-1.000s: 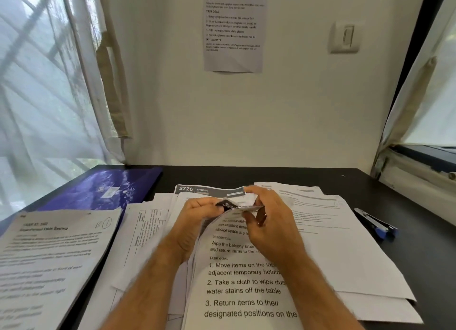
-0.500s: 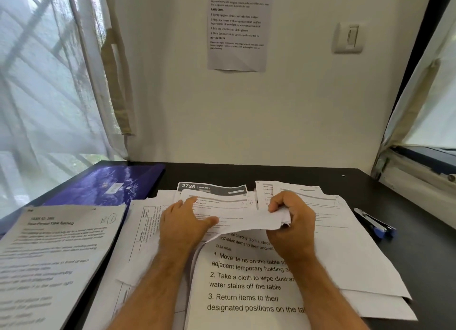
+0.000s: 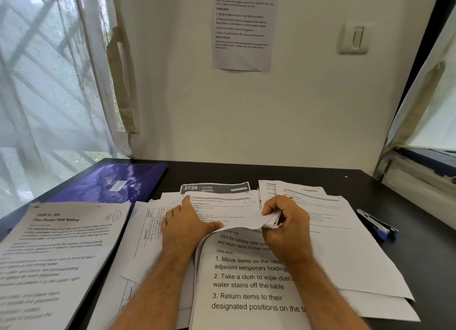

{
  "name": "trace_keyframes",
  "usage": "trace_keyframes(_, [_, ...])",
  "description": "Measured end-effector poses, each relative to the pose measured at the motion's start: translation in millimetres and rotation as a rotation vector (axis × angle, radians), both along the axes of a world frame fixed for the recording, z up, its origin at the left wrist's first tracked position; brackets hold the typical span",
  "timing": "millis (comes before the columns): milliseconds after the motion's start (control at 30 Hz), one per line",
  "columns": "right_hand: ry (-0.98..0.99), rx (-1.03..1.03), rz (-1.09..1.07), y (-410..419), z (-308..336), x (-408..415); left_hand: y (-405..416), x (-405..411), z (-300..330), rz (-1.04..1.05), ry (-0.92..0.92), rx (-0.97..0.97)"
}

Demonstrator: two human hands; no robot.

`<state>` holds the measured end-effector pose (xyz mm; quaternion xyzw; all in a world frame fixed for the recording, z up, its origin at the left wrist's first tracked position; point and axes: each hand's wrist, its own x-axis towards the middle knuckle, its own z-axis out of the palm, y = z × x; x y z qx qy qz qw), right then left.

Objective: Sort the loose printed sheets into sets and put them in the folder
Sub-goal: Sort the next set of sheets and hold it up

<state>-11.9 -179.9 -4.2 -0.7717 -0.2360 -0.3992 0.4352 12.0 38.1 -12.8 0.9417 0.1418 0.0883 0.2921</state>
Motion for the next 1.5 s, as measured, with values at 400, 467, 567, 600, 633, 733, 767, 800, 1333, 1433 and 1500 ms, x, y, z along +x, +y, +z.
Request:
trace_keyframes(400, [0.092, -0.033, 0.016, 1.9, -3.4, 2.5, 2.2, -1.1, 9.0, 0.134, -0.036, 0.008])
trace_keyframes(467, [0.111, -0.035, 0.021, 2.1, -3.3, 1.3, 3.9, 0.3, 8.8, 0.140, -0.012, 0.031])
trace_keyframes(567, [0.103, -0.043, 0.019, 2.3, -2.7, 0.9, 4.3, 2.2, 6.7, 0.117, 0.024, 0.117])
trace_keyframes(600, [0.099, -0.048, 0.019, 2.6, -2.7, 0.8, 4.9, 1.9, 6.9, 0.117, 0.020, 0.126])
trace_keyframes(633, [0.099, -0.051, 0.019, 2.7, -2.5, 0.8, 5.8, 1.6, 7.2, 0.123, 0.009, 0.124])
trace_keyframes(733, [0.119, -0.048, 0.021, 3.4, -2.0, -0.2, 12.1, 1.9, 8.1, 0.144, -0.063, 0.027])
trace_keyframes(767, [0.130, -0.047, 0.024, 3.6, -2.0, -0.3, 14.4, 2.3, 8.2, 0.138, -0.100, -0.035])
trace_keyframes(800, [0.140, -0.047, 0.028, 3.6, -2.2, 0.5, 16.4, 2.4, 8.6, 0.114, -0.145, -0.083])
trace_keyframes(1333, [0.093, -0.056, -0.016, 1.5, -5.6, 7.6, 17.1, -19.3, 28.2, -0.055, -0.200, -0.115])
trace_keyframes(1433, [0.100, -0.057, 0.003, 2.4, -5.3, 8.3, 22.0, -11.6, 17.7, 0.037, 0.029, 0.064])
trace_keyframes(1500, [0.126, -0.043, 0.044, 4.9, -4.7, 5.1, 20.2, -7.5, 15.6, 0.064, 0.043, 0.113])
